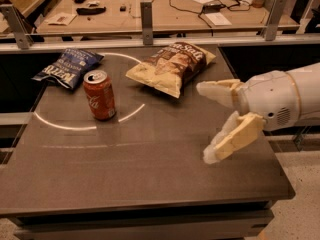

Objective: Knock coke can over

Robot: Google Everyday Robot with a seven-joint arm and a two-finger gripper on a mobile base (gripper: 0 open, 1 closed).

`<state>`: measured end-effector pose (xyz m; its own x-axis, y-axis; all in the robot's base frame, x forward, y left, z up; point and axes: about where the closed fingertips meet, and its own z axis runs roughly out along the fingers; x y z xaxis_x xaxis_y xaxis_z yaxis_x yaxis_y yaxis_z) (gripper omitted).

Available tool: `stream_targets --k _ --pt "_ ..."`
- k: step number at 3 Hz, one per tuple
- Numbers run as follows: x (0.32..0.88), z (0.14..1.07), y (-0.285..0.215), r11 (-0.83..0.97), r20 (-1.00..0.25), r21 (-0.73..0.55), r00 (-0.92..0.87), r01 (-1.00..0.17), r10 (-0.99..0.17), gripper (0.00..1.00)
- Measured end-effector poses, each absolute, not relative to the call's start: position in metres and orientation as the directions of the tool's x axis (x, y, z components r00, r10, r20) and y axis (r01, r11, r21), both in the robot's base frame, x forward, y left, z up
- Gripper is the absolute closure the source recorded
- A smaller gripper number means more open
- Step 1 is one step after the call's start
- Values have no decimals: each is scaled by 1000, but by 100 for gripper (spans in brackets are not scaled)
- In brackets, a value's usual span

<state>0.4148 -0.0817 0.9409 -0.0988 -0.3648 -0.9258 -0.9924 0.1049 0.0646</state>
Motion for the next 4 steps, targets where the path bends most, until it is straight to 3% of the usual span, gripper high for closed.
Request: stream_targets --k 2,4 --pt "433 912 -29 151 -953 3 -49 -988 -299 0" --pt "471 895 -9 186 -953 -17 -41 -982 -301 0"
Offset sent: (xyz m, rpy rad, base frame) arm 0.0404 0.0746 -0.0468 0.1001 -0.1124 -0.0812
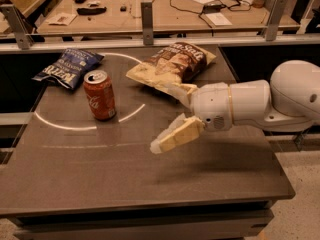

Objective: Knock coke can over

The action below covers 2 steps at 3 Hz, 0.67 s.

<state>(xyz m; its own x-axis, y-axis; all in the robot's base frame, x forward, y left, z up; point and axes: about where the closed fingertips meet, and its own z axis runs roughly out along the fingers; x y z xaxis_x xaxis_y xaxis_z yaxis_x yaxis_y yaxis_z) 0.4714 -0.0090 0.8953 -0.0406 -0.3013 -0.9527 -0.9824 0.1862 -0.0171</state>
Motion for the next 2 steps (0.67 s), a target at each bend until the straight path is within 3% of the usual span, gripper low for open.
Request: stream_targets --k 1,2 --pt "491 899 36 206 -936 7 -79 -979 -343 0" --pt "490 899 37 206 -936 7 -79 -979 -343 0"
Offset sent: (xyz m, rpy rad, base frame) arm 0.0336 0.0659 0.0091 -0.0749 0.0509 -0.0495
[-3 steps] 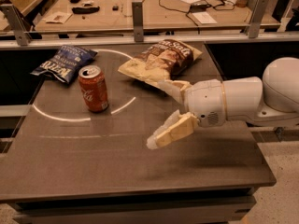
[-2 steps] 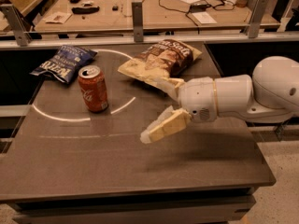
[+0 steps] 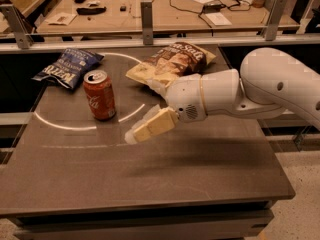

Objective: Knock coke can over

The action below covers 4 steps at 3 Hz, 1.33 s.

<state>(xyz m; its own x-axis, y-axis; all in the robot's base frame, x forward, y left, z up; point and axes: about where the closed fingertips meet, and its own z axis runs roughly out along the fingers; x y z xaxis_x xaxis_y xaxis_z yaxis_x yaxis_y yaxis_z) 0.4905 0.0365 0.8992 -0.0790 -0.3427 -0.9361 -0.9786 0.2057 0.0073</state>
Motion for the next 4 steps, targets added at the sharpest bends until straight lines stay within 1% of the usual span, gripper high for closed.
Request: stream_targets --k 1,2,3,4 --pt "497 900 41 218 -948 9 -78 -976 -309 0" --pt "512 889 58 223 -958 2 -66 -975 -280 0" --pt "512 889 59 223 -958 2 -66 -975 -280 0" --pt "533 883 77 215 -949 0 -68 -977 -308 0"
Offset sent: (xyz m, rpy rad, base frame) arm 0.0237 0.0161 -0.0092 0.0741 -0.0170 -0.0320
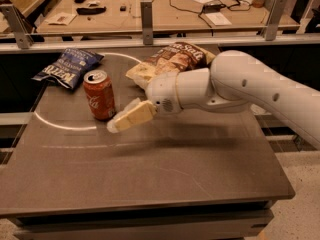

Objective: Knock coke can over

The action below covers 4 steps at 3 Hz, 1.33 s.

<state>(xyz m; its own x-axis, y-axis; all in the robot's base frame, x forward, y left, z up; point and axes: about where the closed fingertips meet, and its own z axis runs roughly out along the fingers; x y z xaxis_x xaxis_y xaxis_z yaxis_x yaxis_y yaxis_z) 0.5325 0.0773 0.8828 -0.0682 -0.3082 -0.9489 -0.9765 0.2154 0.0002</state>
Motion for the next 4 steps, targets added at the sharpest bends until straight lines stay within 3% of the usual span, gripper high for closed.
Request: stream_targets --k 3,4 --pt "610 857 148 185 -907 -2 -76 -983 -414 0" --pt "610 857 148 185 -907 -2 -76 -983 -414 0"
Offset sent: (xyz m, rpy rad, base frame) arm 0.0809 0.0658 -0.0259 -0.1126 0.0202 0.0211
